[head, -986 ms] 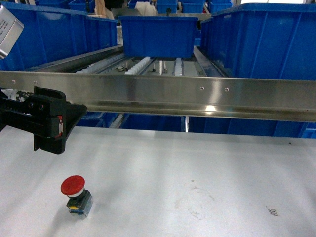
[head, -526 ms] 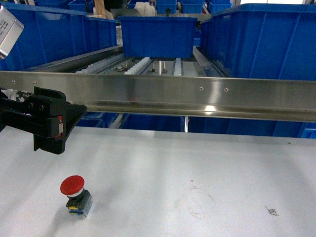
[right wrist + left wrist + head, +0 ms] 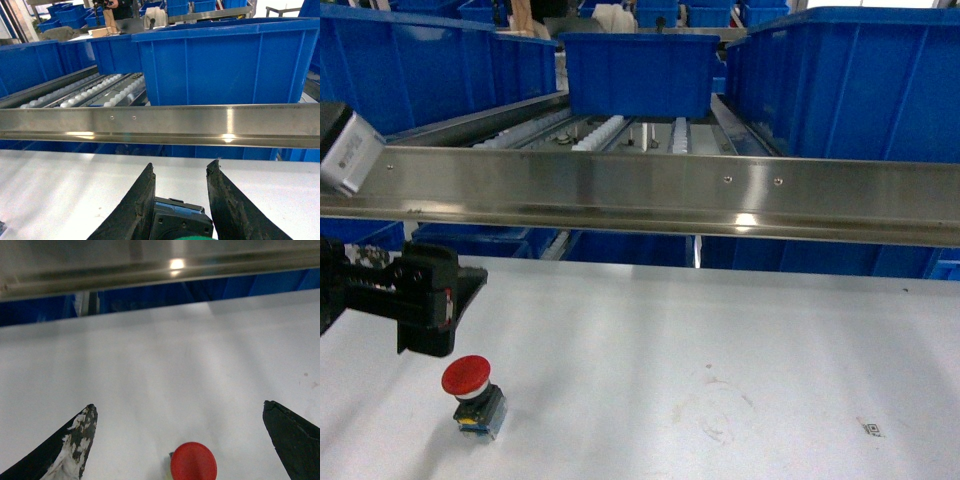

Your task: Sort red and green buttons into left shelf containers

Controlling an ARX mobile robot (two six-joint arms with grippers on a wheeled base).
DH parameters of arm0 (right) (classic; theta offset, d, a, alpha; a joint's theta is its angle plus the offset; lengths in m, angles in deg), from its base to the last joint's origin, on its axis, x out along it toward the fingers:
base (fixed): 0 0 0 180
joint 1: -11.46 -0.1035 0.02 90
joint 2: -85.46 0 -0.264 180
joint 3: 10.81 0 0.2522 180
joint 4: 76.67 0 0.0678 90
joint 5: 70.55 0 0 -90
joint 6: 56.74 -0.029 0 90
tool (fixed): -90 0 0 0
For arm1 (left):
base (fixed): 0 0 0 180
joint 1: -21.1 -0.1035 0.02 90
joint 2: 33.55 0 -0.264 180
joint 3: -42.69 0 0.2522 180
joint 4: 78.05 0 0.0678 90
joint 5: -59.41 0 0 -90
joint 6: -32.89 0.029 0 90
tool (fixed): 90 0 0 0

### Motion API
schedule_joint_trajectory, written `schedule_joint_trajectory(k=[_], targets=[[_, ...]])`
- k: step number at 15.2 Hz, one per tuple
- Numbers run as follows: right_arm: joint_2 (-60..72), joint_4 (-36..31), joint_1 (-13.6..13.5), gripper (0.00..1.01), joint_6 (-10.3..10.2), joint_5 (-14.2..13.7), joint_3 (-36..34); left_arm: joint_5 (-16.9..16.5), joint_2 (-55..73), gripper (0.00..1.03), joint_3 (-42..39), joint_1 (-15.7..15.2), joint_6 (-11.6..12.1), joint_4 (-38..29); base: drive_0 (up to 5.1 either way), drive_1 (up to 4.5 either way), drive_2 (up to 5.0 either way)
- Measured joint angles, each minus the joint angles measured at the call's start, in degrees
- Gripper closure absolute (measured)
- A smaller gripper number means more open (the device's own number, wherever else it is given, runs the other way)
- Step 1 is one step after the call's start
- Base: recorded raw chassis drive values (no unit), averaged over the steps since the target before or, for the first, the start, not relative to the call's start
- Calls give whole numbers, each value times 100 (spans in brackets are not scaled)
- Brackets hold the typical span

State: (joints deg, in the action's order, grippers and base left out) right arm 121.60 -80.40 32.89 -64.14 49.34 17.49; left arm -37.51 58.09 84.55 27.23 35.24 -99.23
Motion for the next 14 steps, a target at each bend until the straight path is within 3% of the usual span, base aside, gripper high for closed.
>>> schedule_joint_trajectory(k=[3, 10, 12, 14], targets=[[0, 0, 0, 72, 0, 0, 0, -192, 822, 5, 522, -26, -393, 125, 0, 0, 0], [0, 0, 0, 72, 0, 0, 0, -72, 1545, 5, 516, 168, -407, -9, 0, 0, 0], [0, 0, 0, 72, 0, 0, 0, -278, 1917, 5, 435, 170, -387, -579, 0, 0, 0], [0, 0, 0, 72, 0, 0, 0, -232, 2551, 5, 306, 153, -372, -1204, 0, 0, 0]])
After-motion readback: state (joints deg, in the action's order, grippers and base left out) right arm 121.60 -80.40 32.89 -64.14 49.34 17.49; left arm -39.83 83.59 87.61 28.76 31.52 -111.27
